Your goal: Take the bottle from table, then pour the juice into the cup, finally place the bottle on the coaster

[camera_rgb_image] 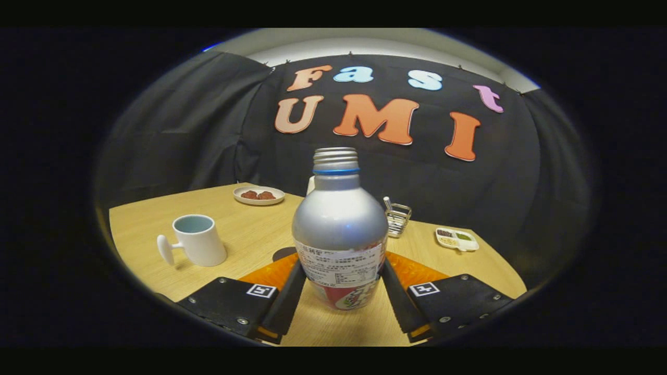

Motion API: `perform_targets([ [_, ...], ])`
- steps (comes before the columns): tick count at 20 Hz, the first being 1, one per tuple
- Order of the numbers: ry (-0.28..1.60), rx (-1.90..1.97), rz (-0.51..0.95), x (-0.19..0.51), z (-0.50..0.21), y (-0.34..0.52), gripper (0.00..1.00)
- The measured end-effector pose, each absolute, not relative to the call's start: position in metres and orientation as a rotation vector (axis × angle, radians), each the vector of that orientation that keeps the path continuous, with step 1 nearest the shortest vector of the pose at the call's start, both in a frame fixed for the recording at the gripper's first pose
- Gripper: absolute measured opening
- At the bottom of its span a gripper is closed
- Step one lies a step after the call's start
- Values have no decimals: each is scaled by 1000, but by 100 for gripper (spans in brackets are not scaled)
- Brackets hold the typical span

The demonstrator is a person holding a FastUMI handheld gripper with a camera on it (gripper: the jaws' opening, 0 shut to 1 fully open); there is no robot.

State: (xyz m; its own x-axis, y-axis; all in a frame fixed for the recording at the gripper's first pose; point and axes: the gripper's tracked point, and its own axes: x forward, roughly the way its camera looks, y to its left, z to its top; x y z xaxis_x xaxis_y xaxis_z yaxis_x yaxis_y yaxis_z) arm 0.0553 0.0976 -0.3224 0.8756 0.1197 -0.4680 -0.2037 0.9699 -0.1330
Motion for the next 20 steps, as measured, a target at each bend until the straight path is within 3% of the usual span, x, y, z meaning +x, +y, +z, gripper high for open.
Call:
perform_targets([
  [20, 393, -583, 230, 91, -292, 133, 77],
])
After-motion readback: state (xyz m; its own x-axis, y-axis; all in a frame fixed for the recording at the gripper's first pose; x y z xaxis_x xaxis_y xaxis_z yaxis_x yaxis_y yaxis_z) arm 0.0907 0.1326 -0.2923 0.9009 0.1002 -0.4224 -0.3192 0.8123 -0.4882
